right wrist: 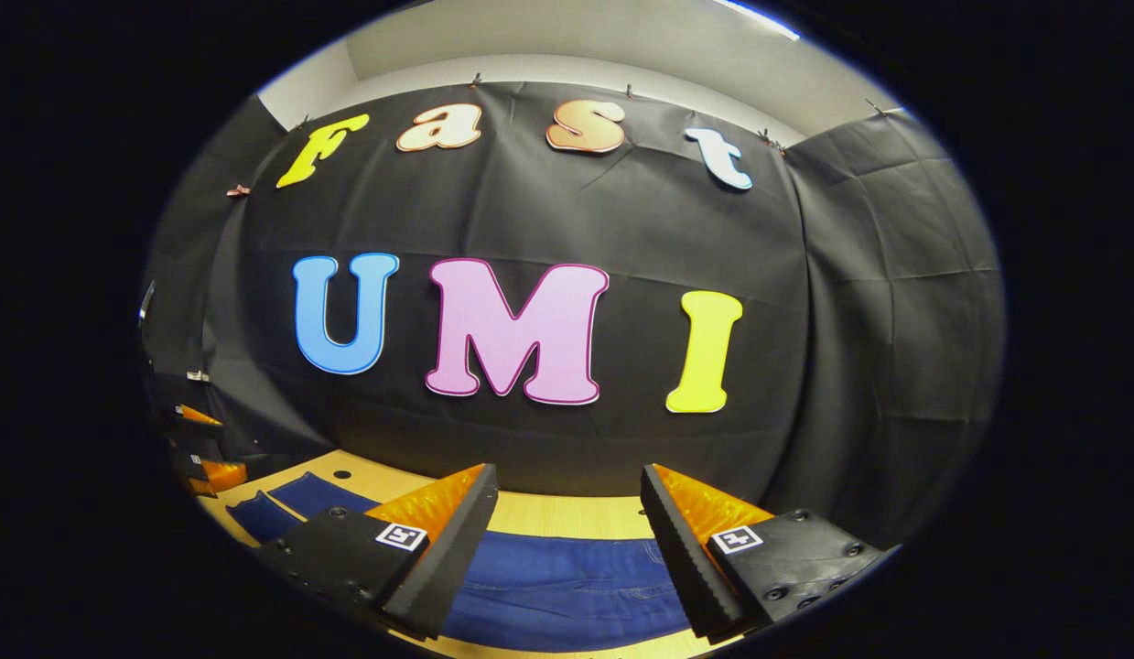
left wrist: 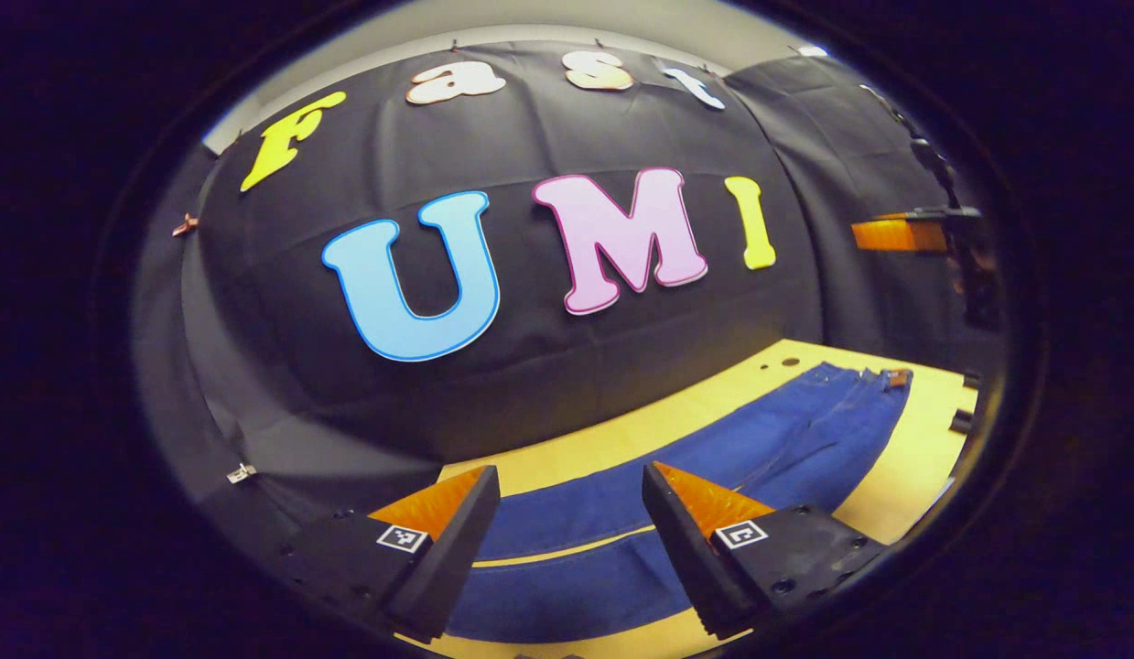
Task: Grasp the waist and the cuffs of the jeans and fold them to make the two legs overlap; first hold the waist and fold one-third of the jeans toward the cuffs, then hold the cuffs and fold the remaining one-third in the same direction to finish folding.
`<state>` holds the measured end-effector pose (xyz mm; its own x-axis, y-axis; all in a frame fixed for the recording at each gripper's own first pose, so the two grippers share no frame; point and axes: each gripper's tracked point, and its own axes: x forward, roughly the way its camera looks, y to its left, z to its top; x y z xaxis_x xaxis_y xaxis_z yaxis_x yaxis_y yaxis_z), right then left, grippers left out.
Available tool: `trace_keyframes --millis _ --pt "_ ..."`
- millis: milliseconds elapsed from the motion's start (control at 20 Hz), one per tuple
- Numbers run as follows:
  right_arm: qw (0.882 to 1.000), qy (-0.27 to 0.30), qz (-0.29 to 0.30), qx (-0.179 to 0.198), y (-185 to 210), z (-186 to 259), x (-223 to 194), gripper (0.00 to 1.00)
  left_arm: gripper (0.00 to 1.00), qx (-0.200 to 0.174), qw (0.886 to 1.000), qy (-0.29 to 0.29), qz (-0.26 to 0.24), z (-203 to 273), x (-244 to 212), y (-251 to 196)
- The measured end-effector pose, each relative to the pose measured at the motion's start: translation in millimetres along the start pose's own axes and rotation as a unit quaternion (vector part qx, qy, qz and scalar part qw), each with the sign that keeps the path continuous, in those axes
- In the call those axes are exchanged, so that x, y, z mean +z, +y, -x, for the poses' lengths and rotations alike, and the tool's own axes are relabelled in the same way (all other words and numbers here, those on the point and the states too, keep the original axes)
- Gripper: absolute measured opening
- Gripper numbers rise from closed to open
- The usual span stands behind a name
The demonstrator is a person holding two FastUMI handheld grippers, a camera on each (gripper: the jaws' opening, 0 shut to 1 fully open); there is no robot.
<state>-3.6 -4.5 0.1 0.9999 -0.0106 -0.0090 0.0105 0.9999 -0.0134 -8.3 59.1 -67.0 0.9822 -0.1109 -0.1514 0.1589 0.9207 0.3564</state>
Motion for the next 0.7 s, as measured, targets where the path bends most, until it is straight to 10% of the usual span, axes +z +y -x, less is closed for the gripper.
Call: trace_keyframes --millis 250,700 --pt "0.999 0.016 0.024 0.013 4 1 -11 0.96 0.98 -0.083 0.977 0.126 -0.15 17 -127 42" --pt "0.997 0.042 0.06 -0.001 -11 6 -21 0.96 0.98 -0.202 0.869 0.249 -0.376 33 -291 94"
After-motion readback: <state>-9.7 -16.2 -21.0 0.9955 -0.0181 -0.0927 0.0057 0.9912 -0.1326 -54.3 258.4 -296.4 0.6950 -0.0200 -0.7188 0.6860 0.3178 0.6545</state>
